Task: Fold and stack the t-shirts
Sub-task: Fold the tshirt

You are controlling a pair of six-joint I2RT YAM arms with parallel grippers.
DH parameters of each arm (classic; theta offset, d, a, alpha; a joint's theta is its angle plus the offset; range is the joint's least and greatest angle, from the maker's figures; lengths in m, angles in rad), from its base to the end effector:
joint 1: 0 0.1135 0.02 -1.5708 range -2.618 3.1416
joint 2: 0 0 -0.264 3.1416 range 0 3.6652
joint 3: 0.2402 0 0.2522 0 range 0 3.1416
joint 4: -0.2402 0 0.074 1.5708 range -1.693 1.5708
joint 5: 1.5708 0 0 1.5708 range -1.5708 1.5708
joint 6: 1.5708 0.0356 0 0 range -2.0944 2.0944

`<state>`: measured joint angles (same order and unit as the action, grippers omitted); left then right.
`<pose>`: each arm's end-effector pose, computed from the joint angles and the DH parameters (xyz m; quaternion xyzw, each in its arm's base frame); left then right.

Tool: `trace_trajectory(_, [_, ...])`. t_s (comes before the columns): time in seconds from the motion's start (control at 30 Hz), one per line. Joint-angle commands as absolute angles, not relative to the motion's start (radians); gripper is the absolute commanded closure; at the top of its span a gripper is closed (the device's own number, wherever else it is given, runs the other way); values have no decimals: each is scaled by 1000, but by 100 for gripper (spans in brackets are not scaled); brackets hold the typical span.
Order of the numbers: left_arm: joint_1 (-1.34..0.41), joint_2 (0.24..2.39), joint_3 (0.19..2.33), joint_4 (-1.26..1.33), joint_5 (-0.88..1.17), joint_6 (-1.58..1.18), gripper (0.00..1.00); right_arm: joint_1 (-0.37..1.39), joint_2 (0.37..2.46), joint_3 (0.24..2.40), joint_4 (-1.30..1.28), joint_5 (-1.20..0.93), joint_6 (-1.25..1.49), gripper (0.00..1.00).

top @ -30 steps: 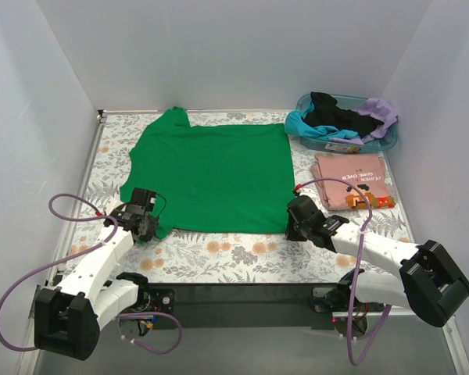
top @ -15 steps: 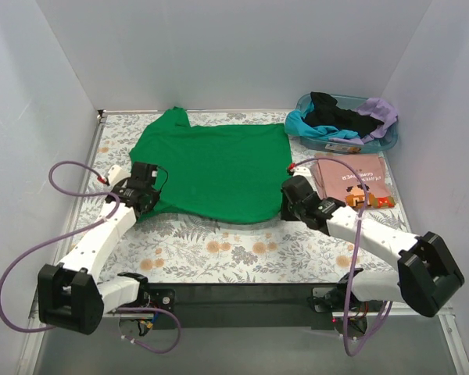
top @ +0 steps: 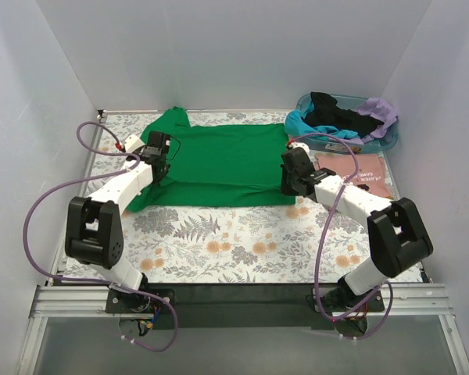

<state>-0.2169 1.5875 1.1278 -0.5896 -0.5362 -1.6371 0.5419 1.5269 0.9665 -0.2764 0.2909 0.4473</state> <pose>0.3190 -0.0517 0.2318 -0.6592 0.6620 -0.0452 0.3539 0.2796 0.1564 0.2176 0.0083 0.9250 0.0494 0.3767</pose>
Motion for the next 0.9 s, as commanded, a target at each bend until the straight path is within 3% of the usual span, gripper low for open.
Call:
trace_trajectory(0.0, [-204,1643,1202,-529,-583,-1580,100,511,1580,1045,-273,261,396,99])
trace_trajectory(0.27, [-173,1825,1344,-448,-566,-1459,99,463,1700,1161,-275,207,348,99])
trace_trajectory(0.3, [-167,1845,1356,-442,-566,-1431,88,457,1727,1173,-275,204,347,98])
trace_trajectory(0.33, [-163,1871,1376,-437,-563,-1411,56,445,1739,1187,-282,193,348,95])
trace_trajectory(0.37, [-158,1893,1417,-439,-563,-1398,43,439,1752,1215,-282,186,348,93])
trace_trajectory(0.43, [-138,1957,1472,-445,-577,-1349,7,416,1792,1247,-291,187,347,76])
trace_trajectory(0.47, [-127,1979,1547,-449,-565,-1333,3,410,1804,1285,-311,193,348,68])
trace_trajectory(0.5, [-106,2021,1587,-463,-536,-1328,2,402,1816,1299,-317,198,348,55])
trace_trajectory(0.57, [-91,2051,1713,-570,-508,-1356,2,396,1816,1324,-350,210,338,43])
trace_trajectory(0.63, [-90,2025,1714,-613,-476,-1374,2,397,1775,1304,-354,190,334,20])
trace_trajectory(0.67, [-91,2001,1692,-608,-456,-1381,2,397,1760,1293,-354,181,334,2])
trace_trajectory(0.87, [-91,1734,1347,-451,-292,-1393,2,451,1612,1126,-285,68,287,2])
